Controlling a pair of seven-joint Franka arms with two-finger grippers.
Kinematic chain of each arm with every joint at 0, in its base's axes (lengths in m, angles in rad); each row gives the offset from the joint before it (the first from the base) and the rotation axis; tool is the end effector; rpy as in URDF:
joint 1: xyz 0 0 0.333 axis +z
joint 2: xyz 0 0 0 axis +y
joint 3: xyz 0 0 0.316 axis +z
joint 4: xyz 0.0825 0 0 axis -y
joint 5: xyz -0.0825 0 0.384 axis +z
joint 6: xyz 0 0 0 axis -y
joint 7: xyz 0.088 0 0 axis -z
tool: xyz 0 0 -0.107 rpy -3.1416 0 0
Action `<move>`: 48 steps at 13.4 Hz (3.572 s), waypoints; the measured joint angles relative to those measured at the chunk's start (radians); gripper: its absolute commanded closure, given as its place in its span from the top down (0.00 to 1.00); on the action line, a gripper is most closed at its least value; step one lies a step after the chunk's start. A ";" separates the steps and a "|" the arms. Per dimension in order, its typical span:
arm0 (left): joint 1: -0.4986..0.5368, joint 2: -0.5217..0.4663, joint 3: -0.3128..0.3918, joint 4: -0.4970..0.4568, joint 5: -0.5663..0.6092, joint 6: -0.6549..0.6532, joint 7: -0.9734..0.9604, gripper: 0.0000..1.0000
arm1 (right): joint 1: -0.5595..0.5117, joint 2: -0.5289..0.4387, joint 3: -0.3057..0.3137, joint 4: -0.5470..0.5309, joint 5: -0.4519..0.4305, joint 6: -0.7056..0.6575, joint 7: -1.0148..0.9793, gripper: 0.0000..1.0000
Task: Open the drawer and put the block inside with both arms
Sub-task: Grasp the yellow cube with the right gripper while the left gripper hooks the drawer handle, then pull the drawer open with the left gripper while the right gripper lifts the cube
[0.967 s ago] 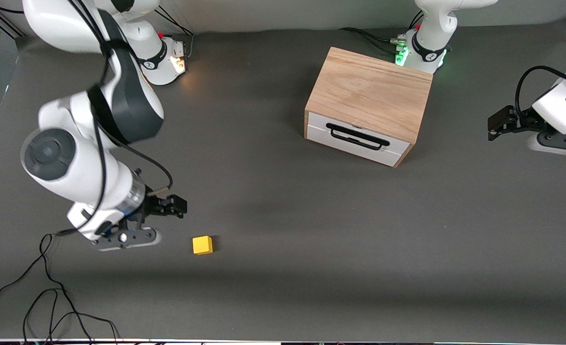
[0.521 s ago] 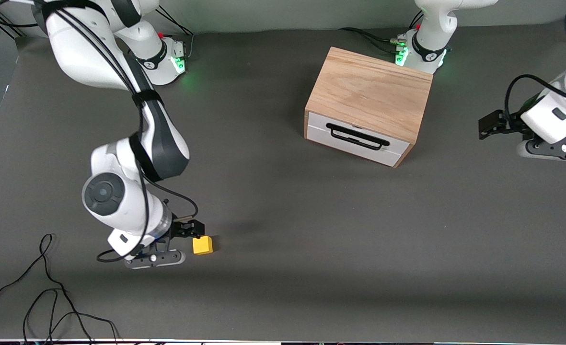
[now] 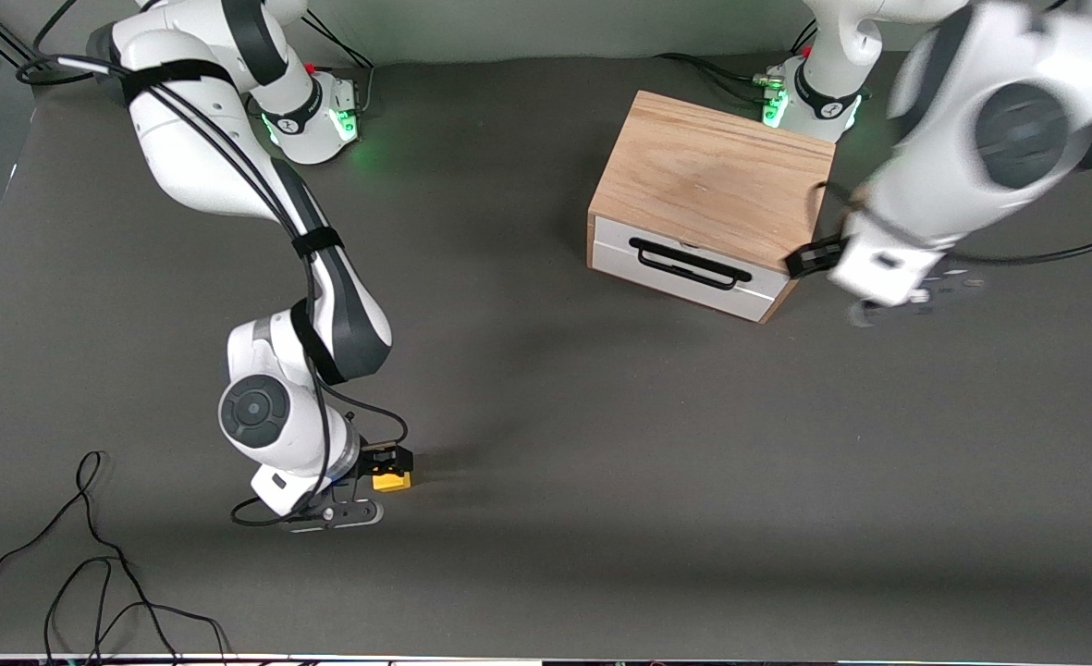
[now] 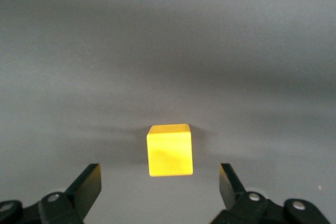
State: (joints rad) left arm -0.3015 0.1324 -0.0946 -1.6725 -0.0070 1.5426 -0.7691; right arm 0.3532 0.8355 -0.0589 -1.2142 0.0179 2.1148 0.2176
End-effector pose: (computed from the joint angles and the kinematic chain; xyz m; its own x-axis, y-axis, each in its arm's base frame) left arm 0.5296 -0.2195 0.5007 0.9063 0.3726 -0.1993 0.3435 -0.9243 -0.1661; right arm 0.7266 0.2341 0.2797 0.9935 0.0889 0.0706 0.0882 -0.9960 0.0128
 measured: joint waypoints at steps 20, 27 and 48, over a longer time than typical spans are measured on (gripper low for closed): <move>-0.210 0.373 0.007 -0.022 -0.076 0.172 -0.676 1.00 | 0.000 0.064 0.000 -0.133 0.000 0.219 0.006 0.35; -0.212 0.396 0.008 -0.025 -0.059 0.215 -0.764 1.00 | -0.001 -0.027 -0.004 -0.060 0.000 0.007 0.006 0.33; -0.203 0.490 0.019 0.193 -0.029 0.403 -0.765 1.00 | -0.012 -0.754 -0.304 -0.318 0.002 -0.608 -0.155 0.27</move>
State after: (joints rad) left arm -0.5041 0.6222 -0.0758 -1.4794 -0.0362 1.9459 -1.5337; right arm 0.3415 0.0815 -0.3627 -1.5322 0.0200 1.5068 0.0626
